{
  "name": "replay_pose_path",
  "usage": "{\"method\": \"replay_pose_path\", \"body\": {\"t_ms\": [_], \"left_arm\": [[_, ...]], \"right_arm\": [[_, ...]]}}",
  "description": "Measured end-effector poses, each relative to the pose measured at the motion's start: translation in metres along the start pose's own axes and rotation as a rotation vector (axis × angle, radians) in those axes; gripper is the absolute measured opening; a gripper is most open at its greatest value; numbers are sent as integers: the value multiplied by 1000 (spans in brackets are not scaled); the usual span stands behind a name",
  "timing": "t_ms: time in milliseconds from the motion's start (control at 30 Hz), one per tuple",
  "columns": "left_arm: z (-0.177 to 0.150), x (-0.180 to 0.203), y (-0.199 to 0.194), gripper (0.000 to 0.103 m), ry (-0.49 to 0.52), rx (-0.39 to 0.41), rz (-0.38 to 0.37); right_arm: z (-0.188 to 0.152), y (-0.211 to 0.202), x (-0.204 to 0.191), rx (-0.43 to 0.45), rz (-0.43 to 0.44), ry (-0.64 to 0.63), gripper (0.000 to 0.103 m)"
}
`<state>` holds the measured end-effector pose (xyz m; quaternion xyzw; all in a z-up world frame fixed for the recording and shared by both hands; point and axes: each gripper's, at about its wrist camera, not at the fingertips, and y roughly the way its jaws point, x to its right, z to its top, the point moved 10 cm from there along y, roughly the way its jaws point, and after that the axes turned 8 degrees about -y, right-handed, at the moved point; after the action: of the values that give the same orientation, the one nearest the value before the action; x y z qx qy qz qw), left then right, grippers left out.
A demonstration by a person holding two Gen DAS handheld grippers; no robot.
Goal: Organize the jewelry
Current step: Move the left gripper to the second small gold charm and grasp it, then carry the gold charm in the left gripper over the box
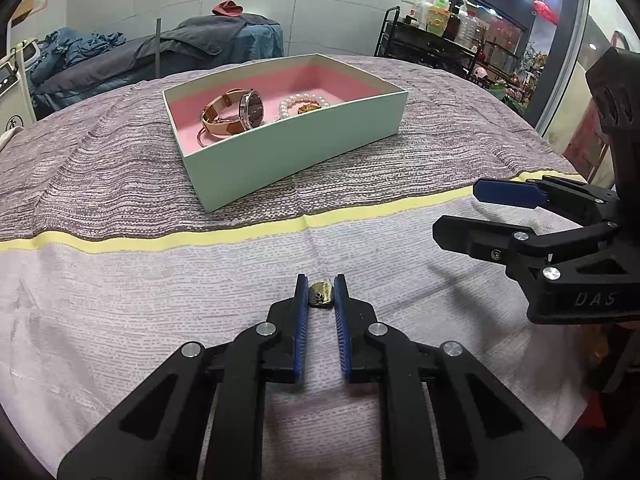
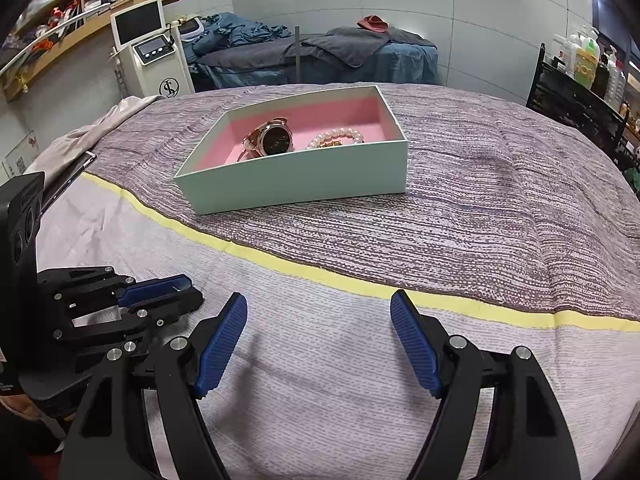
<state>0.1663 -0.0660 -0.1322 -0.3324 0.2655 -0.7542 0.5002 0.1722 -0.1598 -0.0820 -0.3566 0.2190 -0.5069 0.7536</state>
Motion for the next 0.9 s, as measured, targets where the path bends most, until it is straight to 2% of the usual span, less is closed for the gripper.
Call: {"method": "replay_pose_path", "body": {"t_ms": [400, 667, 900], "left_arm": [[3, -1, -18, 13, -27, 25, -25], [31, -5, -33, 13, -6, 76, -5], [70, -15, -30, 13, 16, 105, 20]], "right_arm": [[8, -3, -4, 17, 8, -24, 72], [37, -10, -5, 68, -5, -67, 72], [72, -13, -2, 125, -22, -100, 82]]}}
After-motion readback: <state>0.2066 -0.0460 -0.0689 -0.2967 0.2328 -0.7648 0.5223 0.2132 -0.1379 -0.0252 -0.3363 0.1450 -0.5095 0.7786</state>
